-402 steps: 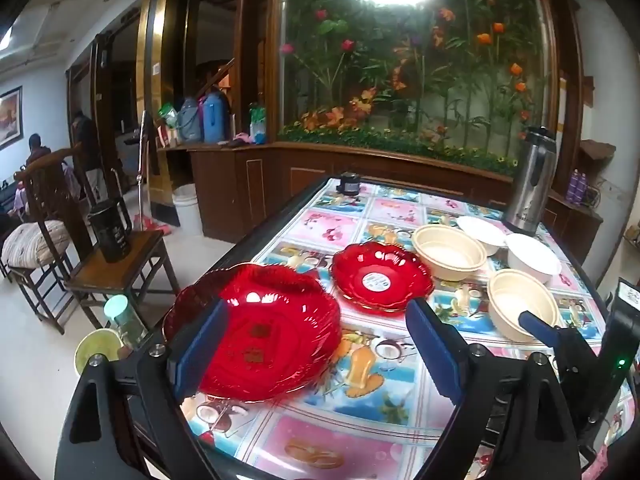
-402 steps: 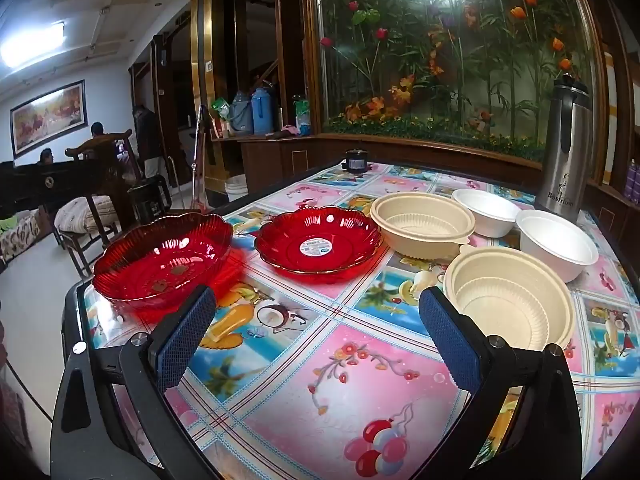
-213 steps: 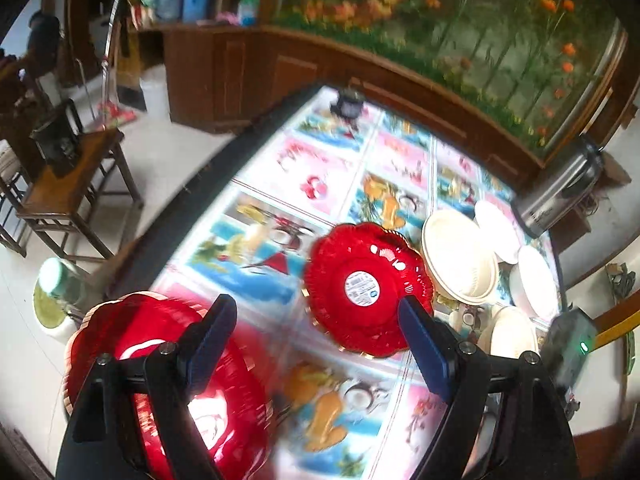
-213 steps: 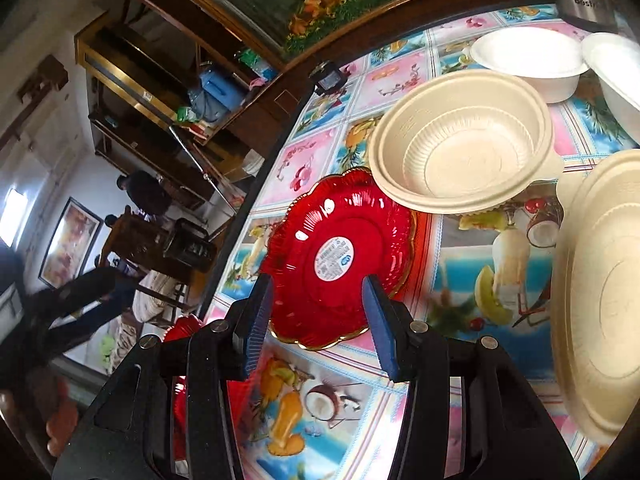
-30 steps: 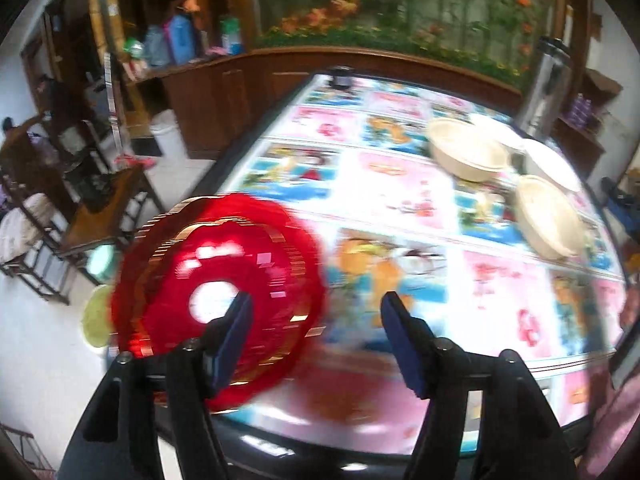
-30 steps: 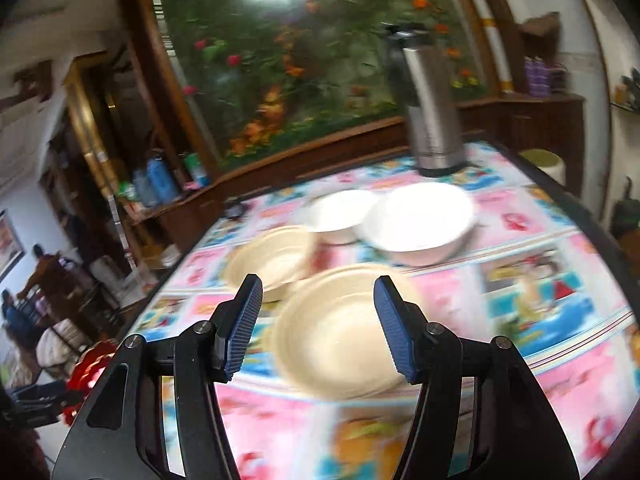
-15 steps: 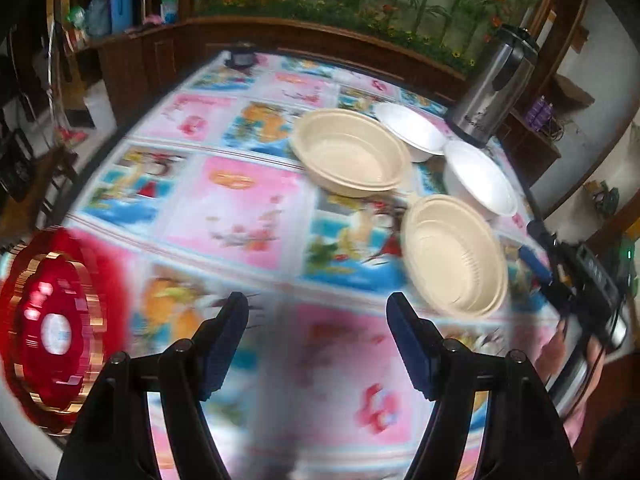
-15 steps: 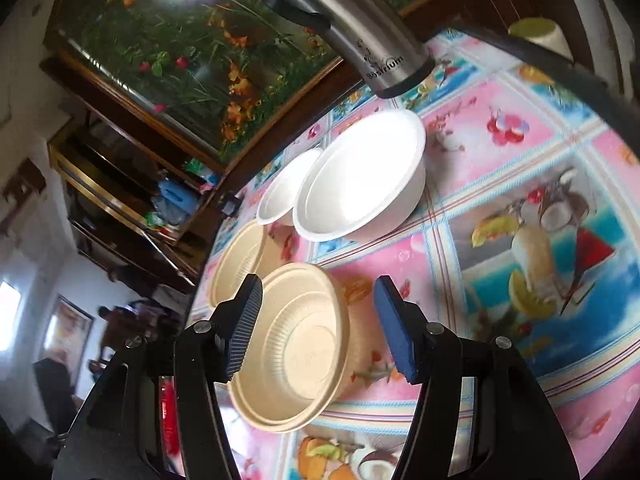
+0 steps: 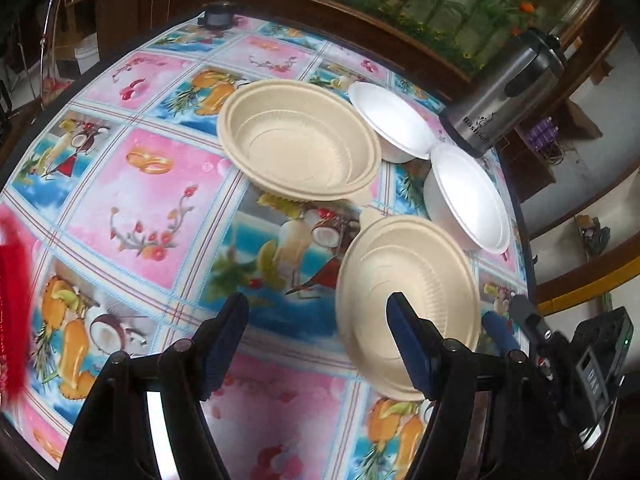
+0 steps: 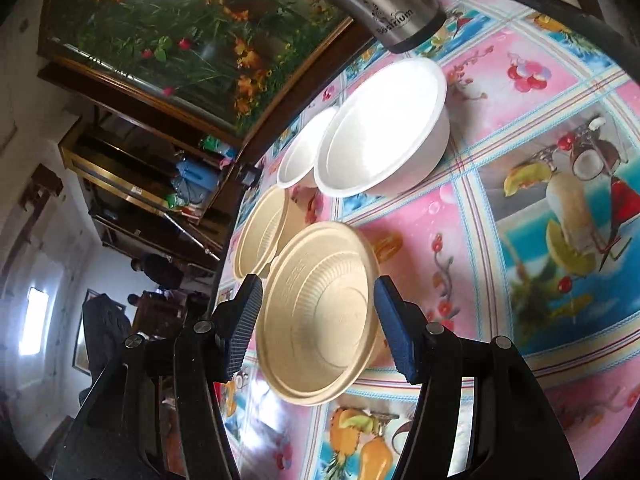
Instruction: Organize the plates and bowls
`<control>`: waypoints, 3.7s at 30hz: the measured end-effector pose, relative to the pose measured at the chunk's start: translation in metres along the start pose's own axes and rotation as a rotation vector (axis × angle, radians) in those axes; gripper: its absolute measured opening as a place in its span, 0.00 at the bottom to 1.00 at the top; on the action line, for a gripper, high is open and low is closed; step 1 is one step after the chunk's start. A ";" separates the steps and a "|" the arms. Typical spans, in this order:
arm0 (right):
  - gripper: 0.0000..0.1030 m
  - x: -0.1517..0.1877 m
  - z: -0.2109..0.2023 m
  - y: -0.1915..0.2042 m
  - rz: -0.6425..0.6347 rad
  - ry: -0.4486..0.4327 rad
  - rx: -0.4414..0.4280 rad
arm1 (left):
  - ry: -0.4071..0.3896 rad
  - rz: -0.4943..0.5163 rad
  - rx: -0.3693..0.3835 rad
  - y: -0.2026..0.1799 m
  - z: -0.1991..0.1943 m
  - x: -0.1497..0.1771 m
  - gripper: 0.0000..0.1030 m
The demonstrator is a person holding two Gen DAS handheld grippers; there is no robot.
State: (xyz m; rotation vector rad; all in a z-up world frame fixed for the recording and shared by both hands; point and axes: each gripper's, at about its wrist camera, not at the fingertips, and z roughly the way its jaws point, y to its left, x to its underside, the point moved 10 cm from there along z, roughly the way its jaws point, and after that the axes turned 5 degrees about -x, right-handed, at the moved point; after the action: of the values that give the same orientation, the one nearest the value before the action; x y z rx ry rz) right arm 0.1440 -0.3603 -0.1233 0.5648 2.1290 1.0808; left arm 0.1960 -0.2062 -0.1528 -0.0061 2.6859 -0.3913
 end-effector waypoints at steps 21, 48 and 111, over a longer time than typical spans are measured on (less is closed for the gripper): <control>0.57 0.005 0.009 -0.016 0.081 0.059 0.038 | 0.056 0.030 0.011 -0.028 0.031 0.009 0.70; 0.09 0.007 0.021 -0.026 -0.053 0.038 0.218 | 0.005 0.039 -0.026 -0.014 0.041 0.010 0.11; 0.11 0.286 0.250 0.231 -0.633 0.401 0.160 | -0.162 -0.202 -0.331 0.364 -0.116 0.050 0.13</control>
State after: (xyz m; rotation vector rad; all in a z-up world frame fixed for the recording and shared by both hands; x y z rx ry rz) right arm 0.1503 0.0837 -0.1465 -0.2867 2.4949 0.6999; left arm 0.1225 0.1716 -0.1717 -0.3910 2.5641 0.0001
